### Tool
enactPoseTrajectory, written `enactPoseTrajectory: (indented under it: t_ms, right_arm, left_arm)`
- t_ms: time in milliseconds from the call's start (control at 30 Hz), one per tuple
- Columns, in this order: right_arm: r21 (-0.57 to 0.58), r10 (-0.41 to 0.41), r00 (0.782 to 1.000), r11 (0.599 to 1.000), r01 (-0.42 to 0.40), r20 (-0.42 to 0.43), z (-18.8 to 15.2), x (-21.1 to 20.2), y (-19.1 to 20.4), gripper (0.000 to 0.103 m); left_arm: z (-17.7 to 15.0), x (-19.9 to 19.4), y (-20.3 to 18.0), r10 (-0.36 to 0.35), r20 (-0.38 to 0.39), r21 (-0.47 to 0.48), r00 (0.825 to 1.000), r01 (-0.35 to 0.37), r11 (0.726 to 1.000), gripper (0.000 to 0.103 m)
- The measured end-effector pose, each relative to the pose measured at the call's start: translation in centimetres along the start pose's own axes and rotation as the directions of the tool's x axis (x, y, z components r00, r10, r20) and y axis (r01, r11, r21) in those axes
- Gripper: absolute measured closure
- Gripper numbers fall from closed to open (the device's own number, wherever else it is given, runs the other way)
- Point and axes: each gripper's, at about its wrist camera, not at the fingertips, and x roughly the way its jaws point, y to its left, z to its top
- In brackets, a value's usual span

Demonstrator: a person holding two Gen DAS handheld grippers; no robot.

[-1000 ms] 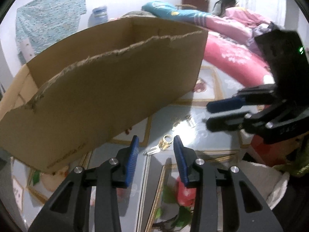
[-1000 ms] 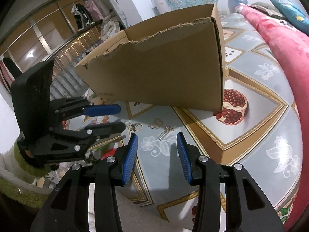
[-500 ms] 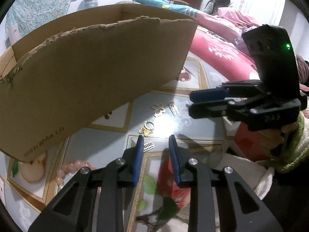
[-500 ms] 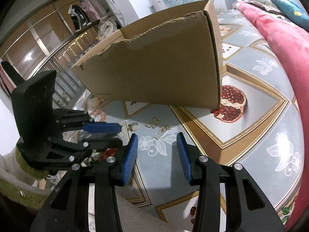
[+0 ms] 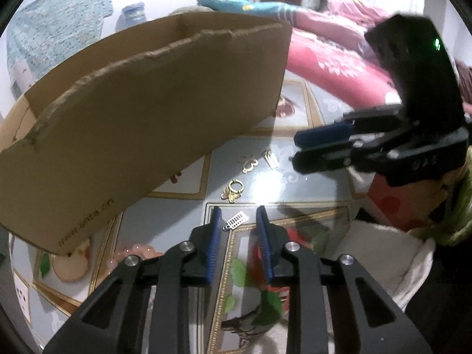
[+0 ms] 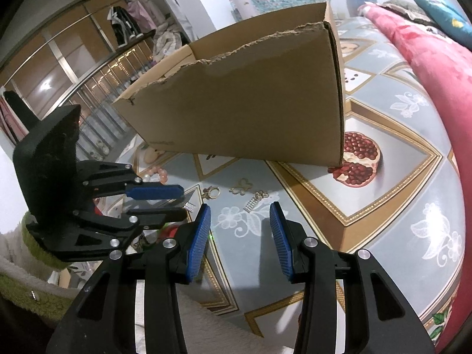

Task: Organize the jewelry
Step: 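Close the left gripper on the small silver spring earring, then carry the silver earring into the box and open the left gripper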

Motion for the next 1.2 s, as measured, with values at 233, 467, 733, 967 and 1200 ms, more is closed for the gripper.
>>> enactPoseTrajectory:
  t_ms: [233,467,733,967,1200]
  right_arm:
    - [0.016,0.001,1.000,1.000,-0.001,0.001,-0.1,0.0,-0.4,0.063]
    - [0.018,0.001,1.000,1.000,-0.001,0.000,0.0,0.1,-0.4,0.063]
    - [0.012,-0.008,1.000,1.000,0.008,0.008,0.0,-0.1,-0.5,0.063]
    - [-0.020,-0.028,1.000,0.999,0.028,0.013,-0.1,-0.3,0.0,0.068]
    - [-0.106,-0.030,0.999,0.994,0.033,0.029,0.3,0.1,1.8,0.076]
  left_arm:
    - [0.4,0.9,0.2,0.012,-0.032,0.045,0.999,-0.011,0.999,0.095]
    - [0.5,0.9,-0.1,0.021,-0.022,0.029,1.000,-0.020,0.999,0.099]
    - [0.5,-0.5,0.5,0.037,0.028,-0.042,0.999,-0.036,0.998,0.099]
    - [0.4,-1.6,1.5,0.063,0.076,-0.124,0.995,-0.053,0.991,0.099]
    - [0.4,-2.5,2.1,0.081,0.114,-0.173,0.990,-0.060,0.983,0.099]
